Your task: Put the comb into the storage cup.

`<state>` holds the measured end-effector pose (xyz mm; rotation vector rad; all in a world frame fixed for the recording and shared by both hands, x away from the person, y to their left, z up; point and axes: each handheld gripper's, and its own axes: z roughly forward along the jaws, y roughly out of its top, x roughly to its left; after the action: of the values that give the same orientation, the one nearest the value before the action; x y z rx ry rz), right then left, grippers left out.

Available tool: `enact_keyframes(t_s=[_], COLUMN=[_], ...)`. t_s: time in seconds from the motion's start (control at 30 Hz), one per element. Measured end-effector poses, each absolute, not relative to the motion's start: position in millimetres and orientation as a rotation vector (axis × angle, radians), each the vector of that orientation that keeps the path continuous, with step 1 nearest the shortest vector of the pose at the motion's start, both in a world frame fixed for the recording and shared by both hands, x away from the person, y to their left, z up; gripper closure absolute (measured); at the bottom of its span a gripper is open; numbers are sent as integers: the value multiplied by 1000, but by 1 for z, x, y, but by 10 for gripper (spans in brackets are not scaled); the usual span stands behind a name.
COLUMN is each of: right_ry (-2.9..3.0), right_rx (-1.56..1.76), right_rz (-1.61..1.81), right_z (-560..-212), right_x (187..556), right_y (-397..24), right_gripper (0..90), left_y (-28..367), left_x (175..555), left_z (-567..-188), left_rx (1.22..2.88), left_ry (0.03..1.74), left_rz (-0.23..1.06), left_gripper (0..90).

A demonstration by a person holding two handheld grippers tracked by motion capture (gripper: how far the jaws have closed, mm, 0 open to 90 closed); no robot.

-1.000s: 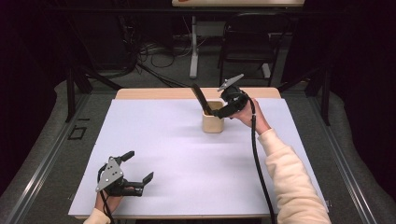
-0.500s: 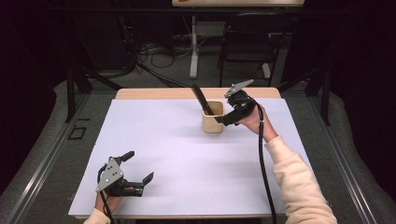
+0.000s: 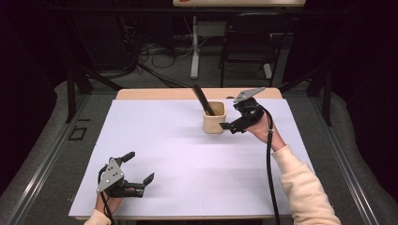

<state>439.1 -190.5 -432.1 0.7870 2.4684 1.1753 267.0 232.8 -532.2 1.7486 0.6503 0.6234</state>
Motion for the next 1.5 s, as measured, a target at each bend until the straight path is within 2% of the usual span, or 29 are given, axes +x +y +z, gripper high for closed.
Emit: enact_keyframes(t_s=[0.67,1.5], right_ry=[2430,2417], right_rx=[734,664], right_rz=[1226,1203], right_z=[-432,-459], right_x=[401,350], right_y=[-204,-211], right_gripper=[15,0], left_y=[233,233], left_x=[267,267], left_z=[-532,-532], left_rx=[1750,1748], left_ry=[652,651], left_rz=[623,623], left_gripper=[5,4])
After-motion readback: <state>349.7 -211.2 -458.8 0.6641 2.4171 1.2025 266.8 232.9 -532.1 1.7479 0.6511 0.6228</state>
